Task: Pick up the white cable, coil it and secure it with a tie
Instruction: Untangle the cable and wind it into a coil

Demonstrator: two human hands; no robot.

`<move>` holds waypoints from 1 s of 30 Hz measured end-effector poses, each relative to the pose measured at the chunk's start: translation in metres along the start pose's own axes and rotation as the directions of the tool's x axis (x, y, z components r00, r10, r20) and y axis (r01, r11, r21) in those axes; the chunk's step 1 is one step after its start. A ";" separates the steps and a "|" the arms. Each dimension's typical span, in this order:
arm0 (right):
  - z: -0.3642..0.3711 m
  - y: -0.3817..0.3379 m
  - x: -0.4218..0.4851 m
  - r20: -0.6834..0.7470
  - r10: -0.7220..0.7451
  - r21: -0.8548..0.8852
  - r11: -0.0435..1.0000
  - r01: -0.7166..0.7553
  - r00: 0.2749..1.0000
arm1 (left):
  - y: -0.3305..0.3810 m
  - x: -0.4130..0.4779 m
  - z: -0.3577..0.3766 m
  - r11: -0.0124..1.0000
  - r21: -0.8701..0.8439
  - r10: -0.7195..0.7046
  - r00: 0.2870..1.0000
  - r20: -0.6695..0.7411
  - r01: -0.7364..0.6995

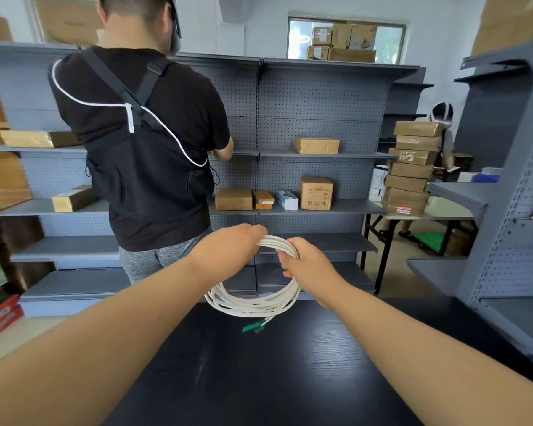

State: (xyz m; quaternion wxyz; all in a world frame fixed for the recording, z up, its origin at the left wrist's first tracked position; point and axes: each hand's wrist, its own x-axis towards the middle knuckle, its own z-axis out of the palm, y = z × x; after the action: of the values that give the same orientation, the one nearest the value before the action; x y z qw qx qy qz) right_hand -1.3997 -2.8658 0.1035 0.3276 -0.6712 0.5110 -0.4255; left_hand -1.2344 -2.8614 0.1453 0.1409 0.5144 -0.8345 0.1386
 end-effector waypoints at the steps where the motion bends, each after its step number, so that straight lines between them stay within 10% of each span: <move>1: 0.002 -0.001 -0.001 -0.001 0.005 0.012 1.000 -0.005 1.000 | 0.000 0.000 -0.001 1.000 0.015 0.016 1.000 -0.003 -0.016; 12: 0.000 -0.007 -0.002 -0.146 -0.059 -0.075 0.996 0.048 0.987 | 0.005 -0.013 0.012 0.994 -0.095 0.037 0.967 -0.254 -0.063; 30: -0.041 -0.044 0.024 -0.261 0.032 -0.066 0.997 -0.051 0.965 | 0.034 -0.029 0.035 0.922 0.366 0.255 0.905 -0.340 -0.122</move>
State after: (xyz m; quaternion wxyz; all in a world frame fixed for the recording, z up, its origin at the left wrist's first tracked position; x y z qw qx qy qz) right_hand -1.4158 -2.8778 0.1649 0.2421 -0.6102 0.5784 -0.4843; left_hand -1.2557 -2.8360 0.0995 0.1963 0.4095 -0.8013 0.3895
